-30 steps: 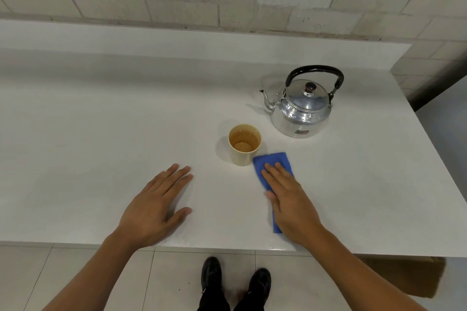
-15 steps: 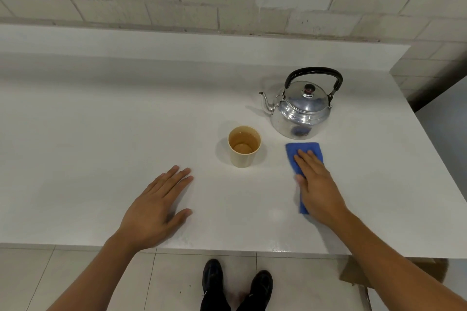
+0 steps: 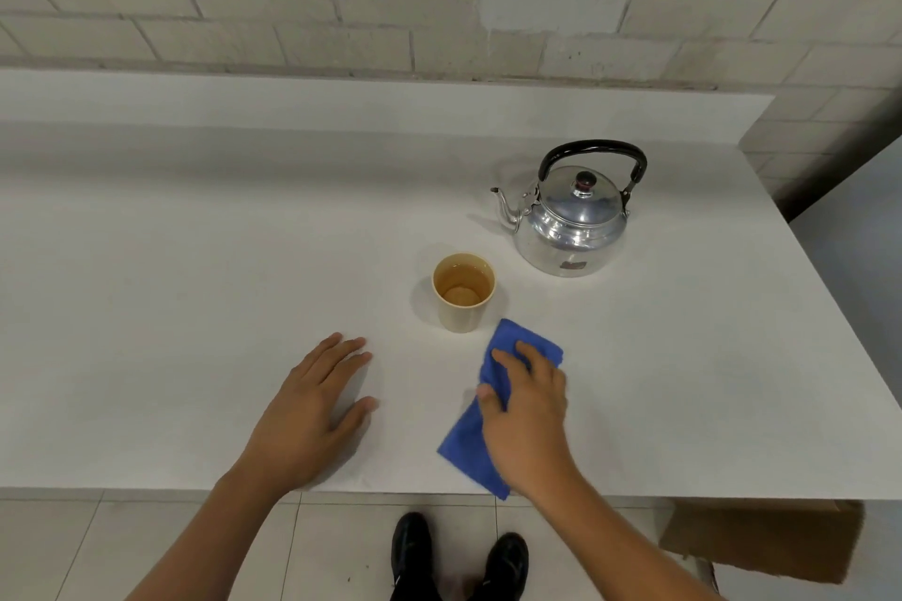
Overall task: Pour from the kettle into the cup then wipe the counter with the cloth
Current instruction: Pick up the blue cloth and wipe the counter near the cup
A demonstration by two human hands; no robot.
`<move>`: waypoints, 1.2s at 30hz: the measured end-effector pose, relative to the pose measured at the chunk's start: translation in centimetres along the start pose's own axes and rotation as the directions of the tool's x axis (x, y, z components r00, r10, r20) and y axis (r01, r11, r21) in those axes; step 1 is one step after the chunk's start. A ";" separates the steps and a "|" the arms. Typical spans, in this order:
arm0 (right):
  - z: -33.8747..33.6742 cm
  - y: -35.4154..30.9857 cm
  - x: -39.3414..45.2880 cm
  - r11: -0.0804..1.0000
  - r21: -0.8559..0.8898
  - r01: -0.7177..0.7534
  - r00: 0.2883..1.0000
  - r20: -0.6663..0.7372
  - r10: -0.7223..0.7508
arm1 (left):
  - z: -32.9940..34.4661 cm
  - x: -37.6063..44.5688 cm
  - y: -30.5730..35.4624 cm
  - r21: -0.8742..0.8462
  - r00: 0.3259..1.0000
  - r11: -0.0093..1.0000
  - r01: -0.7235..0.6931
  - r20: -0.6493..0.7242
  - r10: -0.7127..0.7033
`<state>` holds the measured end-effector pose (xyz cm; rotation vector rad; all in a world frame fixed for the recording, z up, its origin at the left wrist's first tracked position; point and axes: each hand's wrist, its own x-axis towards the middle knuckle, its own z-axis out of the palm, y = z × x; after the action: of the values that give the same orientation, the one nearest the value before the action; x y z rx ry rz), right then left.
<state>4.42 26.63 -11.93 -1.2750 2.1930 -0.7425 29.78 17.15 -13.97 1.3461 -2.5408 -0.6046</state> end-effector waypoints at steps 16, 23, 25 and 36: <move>-5.4 2.0 8.3 0.920 -0.302 0.251 0.933 0.329 -0.146 | 4.2 2.1 12.3 -0.075 0.990 0.997 0.012 0.144 -0.001; -6.2 2.2 7.3 0.945 -0.291 0.147 0.943 0.330 -0.045 | 5.3 0.4 14.7 -0.094 0.977 0.979 0.181 0.134 -0.167; -6.7 2.3 6.8 0.943 -0.307 0.130 0.939 0.345 -0.017 | 4.8 0.2 14.5 -0.109 0.967 0.970 0.216 0.163 -0.197; -4.6 0.2 1.9 0.982 0.048 -0.182 0.890 0.432 0.144 | -1.5 -2.0 6.9 -0.254 0.855 0.817 0.518 0.182 -0.486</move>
<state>0.47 25.94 -8.95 -1.0719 1.8581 -0.4345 26.35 21.84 -9.52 1.9164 -2.0344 -1.1296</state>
